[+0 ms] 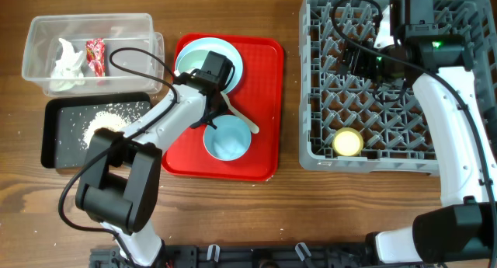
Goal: Sort waste into correct bins and load items into the dishwasher rack
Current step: 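Grasp the sausage with the left gripper and drop it on the black tray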
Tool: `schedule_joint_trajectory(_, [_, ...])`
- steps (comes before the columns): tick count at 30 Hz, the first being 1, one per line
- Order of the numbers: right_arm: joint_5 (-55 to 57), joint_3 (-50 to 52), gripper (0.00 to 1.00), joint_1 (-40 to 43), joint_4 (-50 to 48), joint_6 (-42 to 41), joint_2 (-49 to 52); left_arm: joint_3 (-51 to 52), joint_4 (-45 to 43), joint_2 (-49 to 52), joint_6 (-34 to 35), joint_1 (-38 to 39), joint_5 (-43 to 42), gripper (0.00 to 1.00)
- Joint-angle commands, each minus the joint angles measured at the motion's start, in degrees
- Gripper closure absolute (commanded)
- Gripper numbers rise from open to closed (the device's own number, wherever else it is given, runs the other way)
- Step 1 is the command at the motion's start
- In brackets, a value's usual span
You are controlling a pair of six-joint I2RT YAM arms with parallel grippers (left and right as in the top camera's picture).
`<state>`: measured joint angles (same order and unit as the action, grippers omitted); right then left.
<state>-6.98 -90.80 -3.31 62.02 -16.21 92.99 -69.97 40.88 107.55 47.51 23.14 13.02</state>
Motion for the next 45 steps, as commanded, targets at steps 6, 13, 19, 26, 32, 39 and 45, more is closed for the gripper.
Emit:
schedule_joint_trajectory(6, [0.98, -0.59, 0.0, -0.04, -0.28, 1.18, -0.52, 1.31, 2.12, -7.91, 5.31, -1.2, -3.52, 0.53])
schedule_joint_trajectory(13, [0.96, -0.57, 0.0, -0.04, 0.11, 1.18, -0.52, 2.93, 4.9, -7.3, 15.28, -1.18, -1.31, 0.54])
schedule_joint_trajectory(19, [0.96, -0.57, 0.0, -0.04, 0.42, 1.2, -0.52, 12.11, -8.04, -7.26, 22.03, -1.2, 1.03, 0.49])
schedule_joint_trajectory(26, [0.98, -0.57, 0.0, -0.04, 0.85, 1.22, -0.52, 17.4, -16.26, -7.23, 21.99, -1.18, 0.98, 0.54])
schedule_joint_trajectory(32, [0.98, -0.57, 0.0, -0.04, 0.85, 1.22, -0.52, 17.64, -14.12, -7.26, 19.8, -1.18, 0.98, 0.82])
schedule_joint_trajectory(39, [0.96, -0.57, 0.0, -0.04, 0.5, 1.22, -0.52, 15.02, -12.61, -13.68, 8.04, -4.42, 0.98, 0.88])
schedule_joint_trajectory(45, [0.96, -0.57, 0.0, -0.04, 0.61, 1.22, -0.52, 14.36, -5.77, -27.82, 7.96, -14.08, 1.33, 0.87])
